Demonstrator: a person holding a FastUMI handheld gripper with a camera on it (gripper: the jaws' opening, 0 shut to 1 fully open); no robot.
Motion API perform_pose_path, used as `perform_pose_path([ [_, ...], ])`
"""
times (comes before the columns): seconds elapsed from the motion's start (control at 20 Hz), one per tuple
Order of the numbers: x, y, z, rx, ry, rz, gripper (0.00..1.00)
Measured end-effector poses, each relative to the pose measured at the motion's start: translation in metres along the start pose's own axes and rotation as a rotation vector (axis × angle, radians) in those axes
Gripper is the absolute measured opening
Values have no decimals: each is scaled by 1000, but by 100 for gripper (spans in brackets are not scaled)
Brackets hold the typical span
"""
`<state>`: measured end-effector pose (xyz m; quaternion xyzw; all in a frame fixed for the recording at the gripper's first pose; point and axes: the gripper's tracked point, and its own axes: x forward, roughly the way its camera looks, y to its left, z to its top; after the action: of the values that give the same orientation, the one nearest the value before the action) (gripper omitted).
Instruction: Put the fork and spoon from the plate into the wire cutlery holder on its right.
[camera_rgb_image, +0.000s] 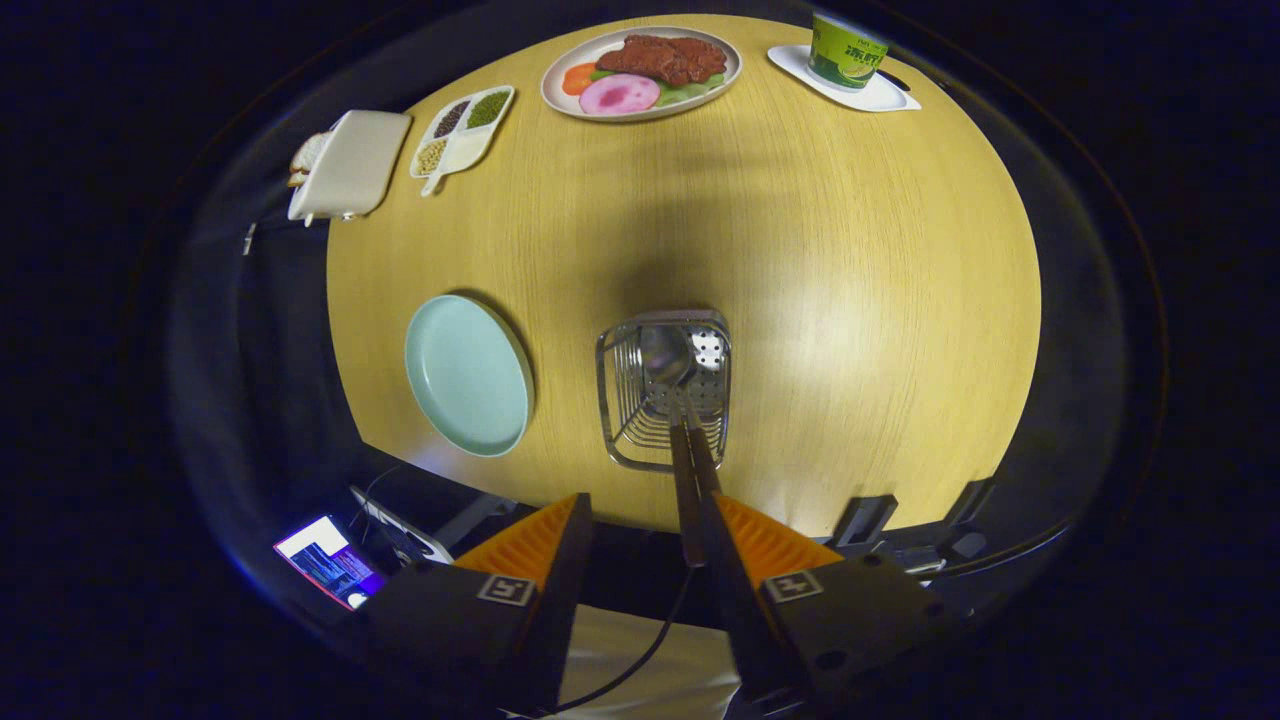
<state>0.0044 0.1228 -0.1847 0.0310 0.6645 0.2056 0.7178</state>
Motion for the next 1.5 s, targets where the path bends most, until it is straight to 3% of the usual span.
perform_pose_path([
  [0.1,-15,2,8,-11,-92,19,99],
  [0.35,-73,17,36,91,-440,107,99],
  [0.75,-204,0,50,135,-1101,112,99],
  [1.05,-293,0,21,21,-1490,-39,99],
  [1.3,-388,12,-24,-91,-1871,-246,98],
  [1.4,-417,19,-36,-145,-1971,-334,98],
  [1.5,-415,28,-45,-191,-1986,-379,98],
])
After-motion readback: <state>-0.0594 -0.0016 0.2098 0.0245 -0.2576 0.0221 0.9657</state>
